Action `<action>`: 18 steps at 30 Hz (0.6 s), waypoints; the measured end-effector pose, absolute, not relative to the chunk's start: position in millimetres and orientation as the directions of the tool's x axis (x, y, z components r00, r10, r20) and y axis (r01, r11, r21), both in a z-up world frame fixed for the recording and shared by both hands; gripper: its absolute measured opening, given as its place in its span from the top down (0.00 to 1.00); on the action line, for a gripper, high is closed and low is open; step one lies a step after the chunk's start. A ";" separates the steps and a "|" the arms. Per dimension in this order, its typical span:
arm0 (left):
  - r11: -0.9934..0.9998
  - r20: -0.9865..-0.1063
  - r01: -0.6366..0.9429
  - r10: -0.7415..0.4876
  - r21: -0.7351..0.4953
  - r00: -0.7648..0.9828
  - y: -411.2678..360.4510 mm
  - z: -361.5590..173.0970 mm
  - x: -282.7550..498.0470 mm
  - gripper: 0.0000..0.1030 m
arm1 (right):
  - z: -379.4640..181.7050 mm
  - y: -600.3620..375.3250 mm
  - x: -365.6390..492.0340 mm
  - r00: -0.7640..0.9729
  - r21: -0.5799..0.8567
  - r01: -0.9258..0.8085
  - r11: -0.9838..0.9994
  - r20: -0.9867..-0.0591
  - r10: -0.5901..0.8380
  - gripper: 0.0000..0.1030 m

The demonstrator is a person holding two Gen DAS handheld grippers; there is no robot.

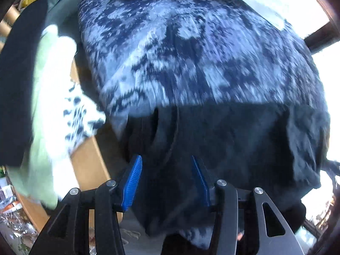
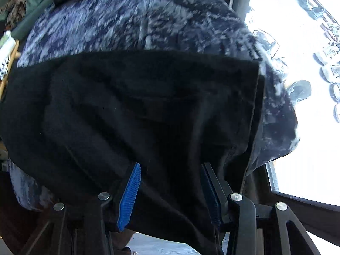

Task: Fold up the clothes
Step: 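Open both grippers and release the garment edge on the bed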

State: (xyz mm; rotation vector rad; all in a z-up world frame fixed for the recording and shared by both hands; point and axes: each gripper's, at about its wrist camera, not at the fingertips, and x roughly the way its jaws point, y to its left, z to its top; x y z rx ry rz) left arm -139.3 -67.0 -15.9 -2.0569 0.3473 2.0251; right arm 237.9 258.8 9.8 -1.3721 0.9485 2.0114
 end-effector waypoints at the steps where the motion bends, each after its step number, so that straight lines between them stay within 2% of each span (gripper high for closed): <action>1: -0.947 -1.000 -0.320 0.008 -0.016 0.026 -64.9 -21.1 -145.8 0.52 | 6.4 258.8 239.0 -0.347 0.257 -0.745 -0.615 -0.938 0.029 0.54; 5: -0.940 -0.994 -0.329 0.067 -0.091 0.084 -51.3 -35.8 -162.0 0.52 | -5.6 260.9 250.1 -0.334 0.263 -0.765 -0.588 -0.942 0.013 0.54; 9: -0.915 -0.996 -0.402 0.008 -0.044 0.090 -30.6 -45.5 -166.5 0.52 | -16.9 265.6 263.0 -0.333 0.276 -0.786 -0.553 -0.943 0.002 0.54; 15: -0.911 -0.996 -0.408 0.022 -0.053 0.082 -12.2 -37.7 -173.6 0.51 | -22.8 267.6 274.1 -0.340 0.288 -0.796 -0.532 -0.940 0.000 0.54; 18: -0.881 -0.997 -0.472 -0.007 -0.029 0.075 1.4 -35.6 -163.8 0.50 | -24.3 269.4 273.7 -0.337 0.281 -0.799 -0.532 -0.942 0.009 0.54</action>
